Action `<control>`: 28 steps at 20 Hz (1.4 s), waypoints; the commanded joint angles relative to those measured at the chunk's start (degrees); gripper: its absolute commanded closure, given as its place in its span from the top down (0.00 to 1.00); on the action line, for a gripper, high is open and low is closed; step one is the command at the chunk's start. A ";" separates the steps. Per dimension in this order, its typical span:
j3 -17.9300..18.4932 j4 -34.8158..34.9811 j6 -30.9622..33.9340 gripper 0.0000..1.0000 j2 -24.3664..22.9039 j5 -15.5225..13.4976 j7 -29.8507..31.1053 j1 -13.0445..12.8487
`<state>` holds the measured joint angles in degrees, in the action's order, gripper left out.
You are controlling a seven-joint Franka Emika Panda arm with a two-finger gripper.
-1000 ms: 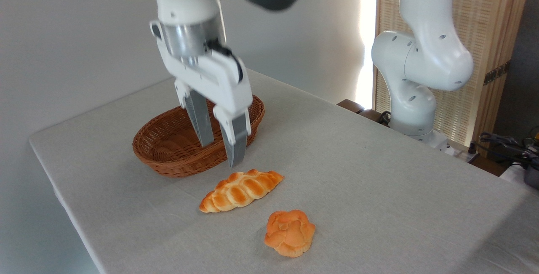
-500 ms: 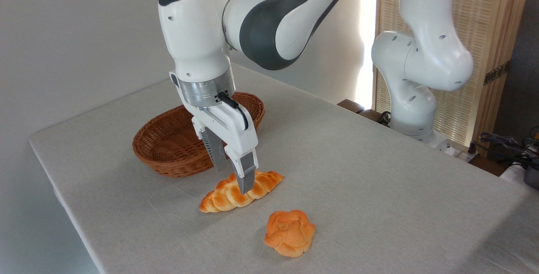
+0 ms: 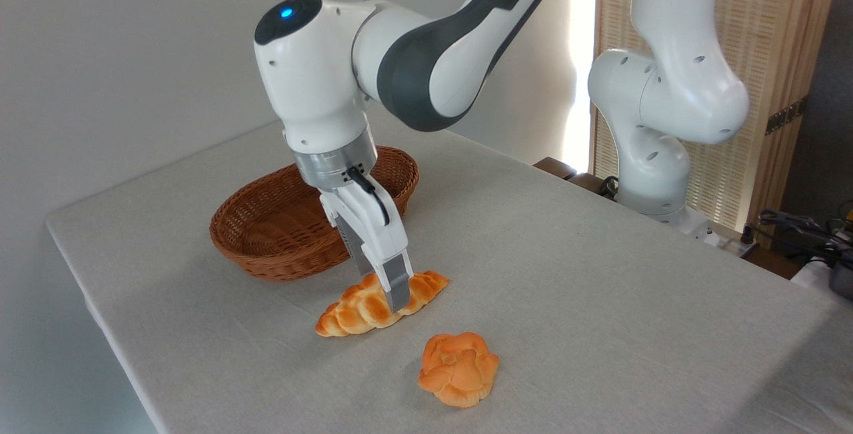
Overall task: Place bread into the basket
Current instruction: 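Close the gripper on the braided roll and lift it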
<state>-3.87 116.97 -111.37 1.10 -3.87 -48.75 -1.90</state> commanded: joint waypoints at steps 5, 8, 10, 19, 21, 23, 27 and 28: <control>-0.18 0.27 -1.22 1.00 1.53 -0.97 -1.09 -0.48; -0.09 0.27 -1.48 1.00 1.79 -0.88 -1.09 -0.48; -0.09 0.27 -2.53 0.98 1.88 -0.79 -1.00 -0.48; -0.18 0.27 -2.62 0.24 2.41 2.37 -1.17 -0.48; -0.18 0.27 -2.62 0.22 2.41 2.37 -1.17 -0.48; -0.09 0.18 -2.62 0.21 2.41 2.37 -1.17 -0.48; -0.09 -1.21 -1.57 0.21 2.24 2.29 -1.09 -0.48; -0.09 -2.79 0.09 0.21 2.24 2.20 -1.00 -0.48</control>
<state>-4.26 116.78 -112.56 3.44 -2.16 -49.11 -2.18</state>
